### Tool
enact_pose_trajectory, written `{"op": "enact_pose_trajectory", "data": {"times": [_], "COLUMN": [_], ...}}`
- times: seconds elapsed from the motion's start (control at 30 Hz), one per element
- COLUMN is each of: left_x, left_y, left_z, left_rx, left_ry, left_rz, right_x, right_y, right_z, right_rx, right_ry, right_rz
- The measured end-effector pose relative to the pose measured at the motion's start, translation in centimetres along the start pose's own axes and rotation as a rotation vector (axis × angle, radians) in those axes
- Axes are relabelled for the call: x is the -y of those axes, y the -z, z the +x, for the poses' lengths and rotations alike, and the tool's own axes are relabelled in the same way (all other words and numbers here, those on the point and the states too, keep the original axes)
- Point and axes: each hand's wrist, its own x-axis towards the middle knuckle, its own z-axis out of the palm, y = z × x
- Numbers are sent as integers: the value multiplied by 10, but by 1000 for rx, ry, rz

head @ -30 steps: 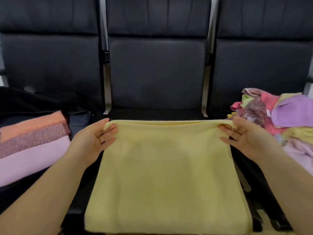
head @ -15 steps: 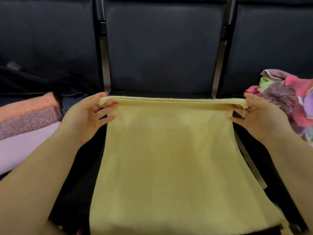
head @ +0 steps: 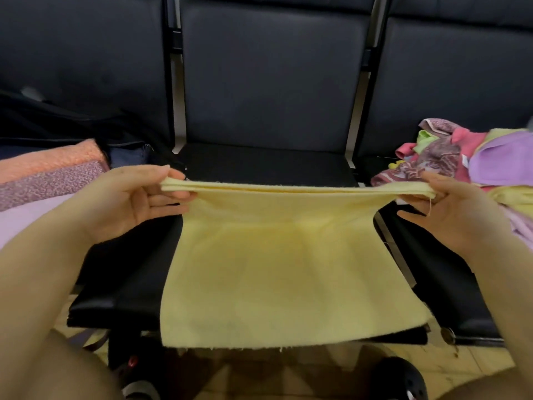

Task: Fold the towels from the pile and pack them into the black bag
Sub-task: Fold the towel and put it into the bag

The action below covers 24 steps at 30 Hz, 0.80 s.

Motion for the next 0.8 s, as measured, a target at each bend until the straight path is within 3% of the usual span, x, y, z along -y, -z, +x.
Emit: {"op": "enact_pose_trajectory", "data": {"times": [0.13,0.27,0.43,0.53,0.67,0.73,0.8], "left_x": [2,7,31,36,32,34,37], "left_y": [2,-5,-35,-43,-48,-50,-55], "left_z": [-34,-62,-78,-82,-78,-72,-65], "left_rx": [88,255,370,332,117,-50,-113], "left_ry": [156,434,699,687,496,317,199], "left_rz": [69,296,781,905,1039,1128,1162], "right_x": [1,-4,-24,-31,-34,-40,-47], "right_y": [12,17,19,16,5,-7,-24], "right_z": [-27,-49,-70,-74,-73,-72,-73], "right_rx": [62,131,211,175,-2,50,154], "right_ry": [-95,-243,-404,-265,20,67,43], "right_rz": [-170,-378,-1043,-1350,-1362,-1376,-1397]}}
